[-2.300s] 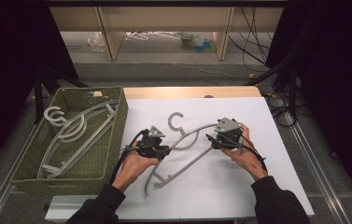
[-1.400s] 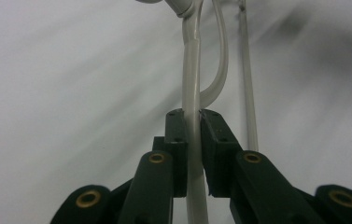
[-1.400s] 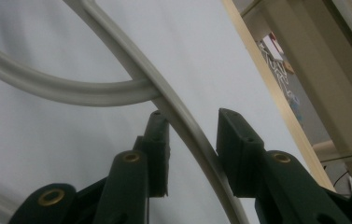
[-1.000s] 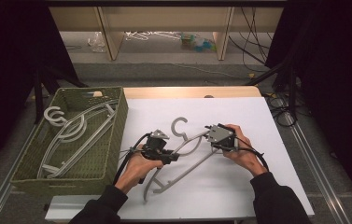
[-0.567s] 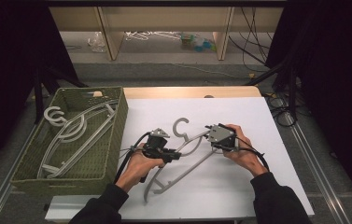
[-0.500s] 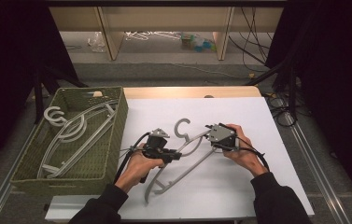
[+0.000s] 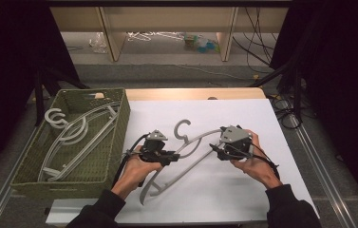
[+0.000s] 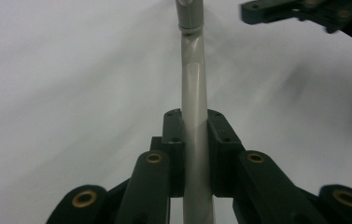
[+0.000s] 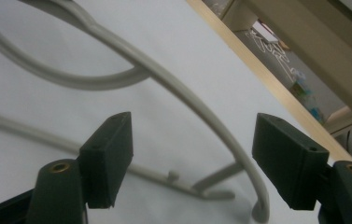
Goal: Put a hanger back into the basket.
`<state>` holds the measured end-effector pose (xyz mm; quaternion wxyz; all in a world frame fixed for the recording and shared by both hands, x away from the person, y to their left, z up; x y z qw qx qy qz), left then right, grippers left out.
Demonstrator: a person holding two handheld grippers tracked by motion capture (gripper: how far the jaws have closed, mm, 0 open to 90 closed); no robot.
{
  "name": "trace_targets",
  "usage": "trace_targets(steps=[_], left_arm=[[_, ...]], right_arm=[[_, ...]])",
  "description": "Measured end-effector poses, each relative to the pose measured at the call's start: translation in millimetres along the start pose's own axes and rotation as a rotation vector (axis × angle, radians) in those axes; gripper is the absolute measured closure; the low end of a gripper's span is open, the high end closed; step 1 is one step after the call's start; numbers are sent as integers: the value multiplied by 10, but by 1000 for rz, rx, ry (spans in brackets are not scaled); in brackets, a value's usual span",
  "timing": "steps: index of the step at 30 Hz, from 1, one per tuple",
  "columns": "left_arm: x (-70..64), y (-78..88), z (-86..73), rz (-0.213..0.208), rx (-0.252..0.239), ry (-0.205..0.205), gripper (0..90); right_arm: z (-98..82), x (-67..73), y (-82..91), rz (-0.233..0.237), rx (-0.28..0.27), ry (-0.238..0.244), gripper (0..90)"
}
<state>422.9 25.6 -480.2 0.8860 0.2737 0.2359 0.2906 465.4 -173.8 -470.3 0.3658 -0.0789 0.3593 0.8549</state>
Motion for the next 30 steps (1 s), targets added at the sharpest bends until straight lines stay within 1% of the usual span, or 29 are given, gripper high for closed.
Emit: trace_targets(steps=[2, 4, 5, 6, 9, 11, 14, 16, 17, 18, 19, 20, 21, 22, 23, 24, 25, 28, 29, 30], left_arm=[[22, 49, 6, 12, -6, 9, 791], [50, 111, 8, 20, -7, 10, 791], [50, 111, 8, 20, -7, 10, 791], [68, 183, 29, 21, -25, 31, 791], [90, 288, 64, 29, -45, 47, 791], [100, 379, 94, 39, -62, 53, 791], [81, 536, 141, 23, -98, 73, 791], [74, 663, 188, 10, -136, 91, 791], [74, 663, 188, 10, -136, 91, 791], [81, 773, 230, 16, -161, 93, 791], [85, 850, 264, 13, -182, 98, 790], [85, 850, 264, 13, -182, 98, 790], [102, 978, 312, 10, -208, 105, 791], [102, 978, 312, 10, -208, 105, 791], [117, 1086, 352, 3, -233, 118, 791], [133, 1145, 372, 12, -246, 122, 791], [133, 1145, 372, 12, -246, 122, 791], [214, 1370, 399, 23, -254, 131, 791], [246, 1424, 408, 31, -267, 134, 791], [246, 1424, 408, 31, -267, 134, 791]], right_arm=[[-17, 22, 95, -3, -7, -32, 280], [-24, 52, 205, 0, -30, -93, 270], [-27, 68, 254, 6, -44, -119, 268], [-28, 99, 314, 21, -61, -139, 269], [-31, 169, 421, 44, -89, -179, 269], [-34, 226, 479, 60, -96, -193, 273], [-30, 308, 563, 84, -107, -224, 269], [-19, 356, 609, 101, -130, -244, 265], [-17, 383, 636, 106, -142, -254, 263], [-19, 403, 654, 109, -149, -258, 260], [-27, 419, 672, 111, -147, -264, 254], [-27, 419, 672, 111, -147, -264, 254], [-38, 459, 710, 120, -159, -291, 241], [-38, 459, 710, 120, -159, -291, 241], [-56, 482, 740, 125, -164, -299, 241], [-60, 488, 749, 122, -170, -298, 241], [-60, 488, 749, 122, -170, -298, 241], [-97, 536, 770, 132, -168, -311, 241], [-105, 543, 774, 140, -160, -309, 241], [-105, 543, 774, 140, -160, -309, 241]])
Point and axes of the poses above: each handheld gripper's, and its own axes: y roughly backward along the jaws, z roughly out of its top, x roughly to its left, the point moved 8 cm from there along -y, roughly forward along the jaws
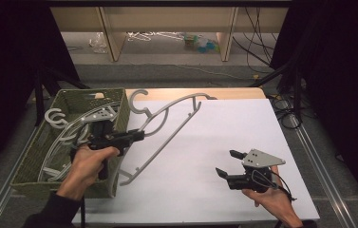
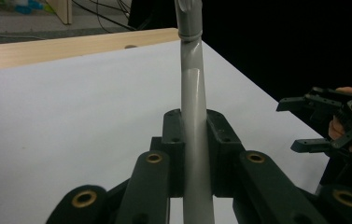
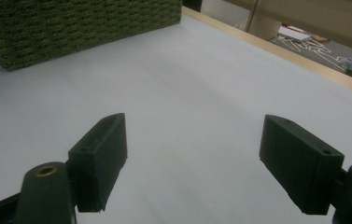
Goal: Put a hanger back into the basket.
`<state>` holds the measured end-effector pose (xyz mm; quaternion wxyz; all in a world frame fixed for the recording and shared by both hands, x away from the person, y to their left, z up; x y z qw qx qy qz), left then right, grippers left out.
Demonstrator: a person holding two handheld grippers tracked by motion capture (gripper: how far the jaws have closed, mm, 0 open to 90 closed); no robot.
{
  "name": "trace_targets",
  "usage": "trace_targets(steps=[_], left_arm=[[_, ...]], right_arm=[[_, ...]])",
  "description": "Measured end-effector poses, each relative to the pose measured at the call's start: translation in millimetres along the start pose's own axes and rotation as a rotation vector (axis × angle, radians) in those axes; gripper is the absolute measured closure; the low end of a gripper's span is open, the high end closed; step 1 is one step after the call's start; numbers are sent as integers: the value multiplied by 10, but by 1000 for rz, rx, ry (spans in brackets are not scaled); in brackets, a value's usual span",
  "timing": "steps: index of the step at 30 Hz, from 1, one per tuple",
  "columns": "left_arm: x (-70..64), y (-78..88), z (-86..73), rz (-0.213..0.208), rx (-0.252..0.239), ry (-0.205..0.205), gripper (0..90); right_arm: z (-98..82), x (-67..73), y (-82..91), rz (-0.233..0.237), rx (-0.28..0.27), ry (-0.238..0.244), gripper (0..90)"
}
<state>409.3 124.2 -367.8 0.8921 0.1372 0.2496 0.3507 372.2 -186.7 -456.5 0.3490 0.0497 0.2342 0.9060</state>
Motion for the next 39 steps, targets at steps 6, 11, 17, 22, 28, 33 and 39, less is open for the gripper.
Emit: trace_targets(steps=[6, 11, 17, 22, 28, 33, 39], left_arm=[[224, 303, 107, 54, -24, 24, 791], [385, 560, 195, 80, -60, 58, 790], [548, 772, 233, 105, -89, 91, 790], [794, 1032, 270, 155, -118, 121, 790], [1135, 1260, 257, 202, -150, 153, 790], [1298, 1318, 195, 217, -150, 154, 789], [1550, 1406, 128, 273, -137, 149, 789]], right_arm=[[-27, 28, -3, 9, 3, -6, 241], [-46, 50, -12, 16, 11, -8, 241], [-54, 90, 7, 25, 4, -4, 231], [-82, 122, 38, 26, -1, -10, 212], [-94, 143, 43, 31, 2, -7, 209], [-99, 143, 43, 31, 3, -6, 209], [-108, 142, 31, 36, 4, 0, 209]])
Point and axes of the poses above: each handheld gripper's, and its own axes: y roughly backward along the jaws, z roughly out of its top, x roughly to its left, the point moved 8 cm from there along -y, roughly forward along the jaws
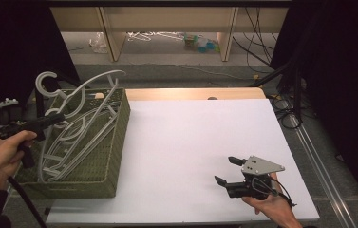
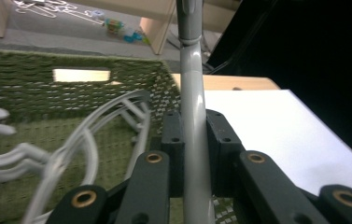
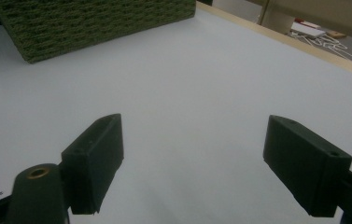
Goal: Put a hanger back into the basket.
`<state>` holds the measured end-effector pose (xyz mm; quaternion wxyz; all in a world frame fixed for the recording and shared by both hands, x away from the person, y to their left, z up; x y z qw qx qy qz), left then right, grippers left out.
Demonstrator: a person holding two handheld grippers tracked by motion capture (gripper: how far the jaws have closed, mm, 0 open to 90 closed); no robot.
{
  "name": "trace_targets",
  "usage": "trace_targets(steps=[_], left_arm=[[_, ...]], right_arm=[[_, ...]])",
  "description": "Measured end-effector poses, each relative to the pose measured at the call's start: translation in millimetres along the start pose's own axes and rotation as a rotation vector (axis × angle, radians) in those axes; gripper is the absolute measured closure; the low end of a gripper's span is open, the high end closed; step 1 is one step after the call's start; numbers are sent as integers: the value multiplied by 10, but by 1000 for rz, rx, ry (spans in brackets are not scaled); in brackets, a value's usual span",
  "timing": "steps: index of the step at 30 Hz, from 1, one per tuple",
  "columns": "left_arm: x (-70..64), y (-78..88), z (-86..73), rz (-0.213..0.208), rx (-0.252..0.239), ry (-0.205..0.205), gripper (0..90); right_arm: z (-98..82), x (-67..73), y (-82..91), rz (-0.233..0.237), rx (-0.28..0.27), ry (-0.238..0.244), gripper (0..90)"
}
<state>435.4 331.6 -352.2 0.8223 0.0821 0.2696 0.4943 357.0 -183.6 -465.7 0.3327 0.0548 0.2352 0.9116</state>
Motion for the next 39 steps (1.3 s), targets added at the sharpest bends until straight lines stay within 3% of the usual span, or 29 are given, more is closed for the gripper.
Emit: trace_targets(steps=[7, 13, 19, 30, 34, 39], left_arm=[[164, -31, -44, 22, 35, -33, 788], [260, -26, -52, 17, 53, -58, 789], [353, -47, -68, 22, 77, -69, 788], [449, -53, -156, -8, 92, -55, 788], [481, -82, -208, -12, 115, -61, 786], [497, -178, -252, 17, 171, -94, 780]], right_arm=[[-7, 13, -28, 4, -1, 0, 209], [-31, 16, -13, 12, 31, 3, 210], [-33, 5, -32, 14, 18, 5, 212], [-44, -11, -44, 12, 21, 8, 215], [-49, -15, -36, 13, 26, 4, 215], [-47, -2, -38, 19, 26, 6, 216]])
Point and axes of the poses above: each handheld gripper's, and its own axes: y roughly backward along the jaws, z roughly out of its top, x roughly to its left, the point moved 8 cm from there along -y, roughly forward along the jaws
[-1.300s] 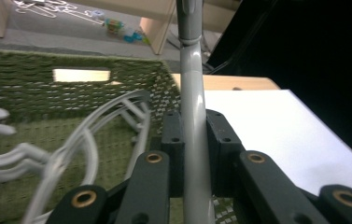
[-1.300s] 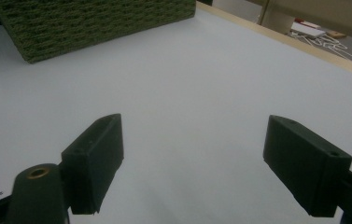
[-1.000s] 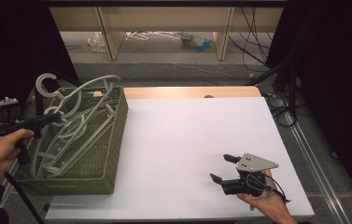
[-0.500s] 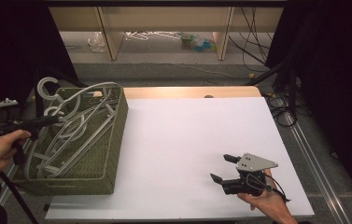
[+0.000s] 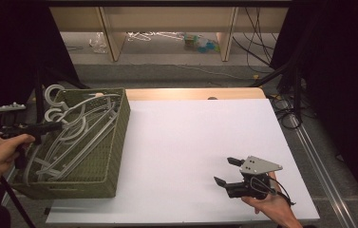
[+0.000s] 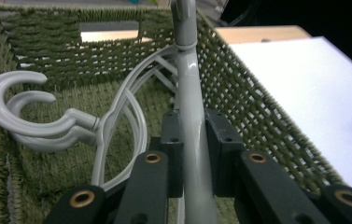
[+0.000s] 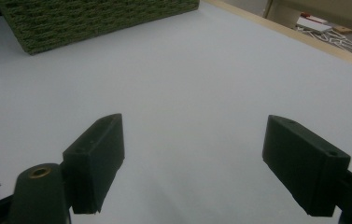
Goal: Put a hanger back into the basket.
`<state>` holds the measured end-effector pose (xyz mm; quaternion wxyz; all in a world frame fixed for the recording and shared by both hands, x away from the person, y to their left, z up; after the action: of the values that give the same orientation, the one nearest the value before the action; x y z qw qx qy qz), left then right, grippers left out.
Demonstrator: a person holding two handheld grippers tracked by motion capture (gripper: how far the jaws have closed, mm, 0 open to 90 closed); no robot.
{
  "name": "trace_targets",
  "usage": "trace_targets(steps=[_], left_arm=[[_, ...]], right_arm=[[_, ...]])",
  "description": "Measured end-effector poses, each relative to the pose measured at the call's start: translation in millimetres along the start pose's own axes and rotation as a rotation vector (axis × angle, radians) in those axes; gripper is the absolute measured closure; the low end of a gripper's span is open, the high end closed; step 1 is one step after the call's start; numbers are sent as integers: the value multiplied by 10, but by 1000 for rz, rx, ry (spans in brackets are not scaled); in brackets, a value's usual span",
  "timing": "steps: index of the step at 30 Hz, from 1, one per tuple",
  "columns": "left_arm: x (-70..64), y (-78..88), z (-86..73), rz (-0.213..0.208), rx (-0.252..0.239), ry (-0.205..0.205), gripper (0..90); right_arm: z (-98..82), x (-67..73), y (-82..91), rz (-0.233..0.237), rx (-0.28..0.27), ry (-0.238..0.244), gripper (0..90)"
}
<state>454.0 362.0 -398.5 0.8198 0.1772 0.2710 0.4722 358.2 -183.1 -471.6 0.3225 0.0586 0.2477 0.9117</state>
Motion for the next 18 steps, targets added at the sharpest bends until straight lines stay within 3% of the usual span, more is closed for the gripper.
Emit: trace_targets(steps=[3, 6, 12, 14, 15, 16, 18], left_arm=[[27, -44, -11, 18, 35, -15, 780], [62, -58, -5, 23, 41, -7, 781], [112, -100, -20, 68, 66, -42, 756], [116, -108, 1, 83, 73, -80, 748], [116, -108, 1, 83, 73, -80, 751], [121, -117, 18, 95, 80, -120, 754], [163, -141, 5, 117, 105, -150, 763]], right_arm=[[2, -8, -5, -3, -3, -1, 216], [-3, -3, 0, 0, 1, -1, 216], [3, 8, -4, 5, 2, -1, 216], [5, 12, -3, 1, -1, 2, 216], [5, 12, -3, 1, -1, 2, 216], [-2, 10, 1, -2, 9, 1, 216], [1, 13, -8, 6, 2, -5, 216]])
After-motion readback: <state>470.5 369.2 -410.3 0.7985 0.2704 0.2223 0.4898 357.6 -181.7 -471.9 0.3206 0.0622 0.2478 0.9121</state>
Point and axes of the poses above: each handheld gripper's, and its own axes: y roughly backward along the jaws, z roughly out of its top, x roughly to its left, the point moved 8 cm from there along -y, roughly forward along the jaws
